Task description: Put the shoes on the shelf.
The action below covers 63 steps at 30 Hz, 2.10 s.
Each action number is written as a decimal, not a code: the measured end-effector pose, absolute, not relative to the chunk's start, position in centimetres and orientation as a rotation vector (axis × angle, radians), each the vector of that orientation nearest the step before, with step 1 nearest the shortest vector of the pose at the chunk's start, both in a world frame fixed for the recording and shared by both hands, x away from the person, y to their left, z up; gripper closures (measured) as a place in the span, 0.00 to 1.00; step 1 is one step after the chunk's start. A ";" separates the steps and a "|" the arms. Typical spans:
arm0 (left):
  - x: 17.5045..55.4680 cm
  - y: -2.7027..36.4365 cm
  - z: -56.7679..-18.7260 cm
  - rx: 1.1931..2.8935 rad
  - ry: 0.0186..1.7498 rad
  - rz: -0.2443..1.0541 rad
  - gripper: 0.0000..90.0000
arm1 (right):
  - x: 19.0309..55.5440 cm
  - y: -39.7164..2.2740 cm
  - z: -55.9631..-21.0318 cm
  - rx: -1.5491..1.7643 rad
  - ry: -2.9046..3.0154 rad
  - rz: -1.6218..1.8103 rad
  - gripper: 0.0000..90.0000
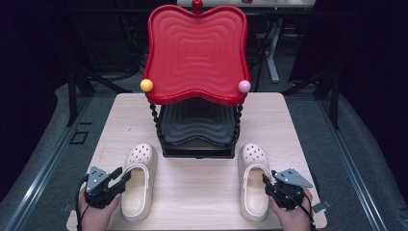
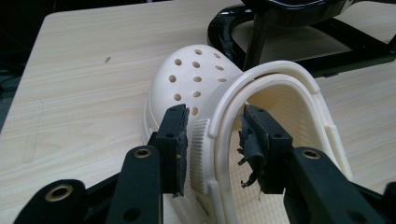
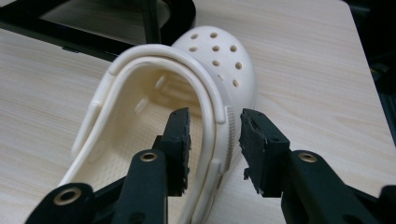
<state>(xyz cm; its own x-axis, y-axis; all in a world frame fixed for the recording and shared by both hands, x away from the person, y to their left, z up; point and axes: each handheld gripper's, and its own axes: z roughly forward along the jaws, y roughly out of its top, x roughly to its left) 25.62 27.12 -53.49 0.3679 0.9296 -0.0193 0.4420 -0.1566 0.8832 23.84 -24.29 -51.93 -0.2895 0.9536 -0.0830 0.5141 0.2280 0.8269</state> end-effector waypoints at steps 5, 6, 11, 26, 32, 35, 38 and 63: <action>25.6 26.6 -53.3 1.803 1.168 0.739 0.68 | 23.9 -23.9 -51.7 1.288 1.918 0.901 0.69; 25.6 26.4 -53.3 1.814 1.159 0.755 0.68 | 23.9 -23.8 -51.5 1.278 1.924 0.895 0.70; 25.9 26.2 -53.2 1.823 1.161 0.753 0.67 | 24.2 -23.6 -50.8 1.231 1.944 0.884 0.71; 27.1 25.4 -53.2 1.963 1.120 0.834 0.73 | 25.8 -23.0 -51.5 1.188 1.993 0.749 0.80; 27.4 25.3 -53.1 1.970 1.135 0.814 0.73 | 26.0 -23.1 -51.8 1.202 1.992 0.759 0.81; 27.5 25.3 -53.1 1.965 1.135 0.812 0.73 | 26.0 -23.1 -51.9 1.196 1.984 0.762 0.81; 27.6 25.2 -53.0 1.976 1.137 0.810 0.73 | 26.0 -23.2 -51.9 1.215 1.980 0.780 0.79; 27.6 25.5 -53.2 2.005 1.048 0.850 0.79 | 25.5 -23.2 -52.0 1.264 1.945 0.818 0.82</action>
<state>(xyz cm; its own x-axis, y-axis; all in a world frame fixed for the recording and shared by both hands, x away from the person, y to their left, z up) 27.56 25.50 -53.18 0.4552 0.8621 0.2225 0.3956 -0.4197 0.8169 25.55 -23.22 -51.97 -0.3070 0.9316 -0.1947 0.5121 0.3342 0.7912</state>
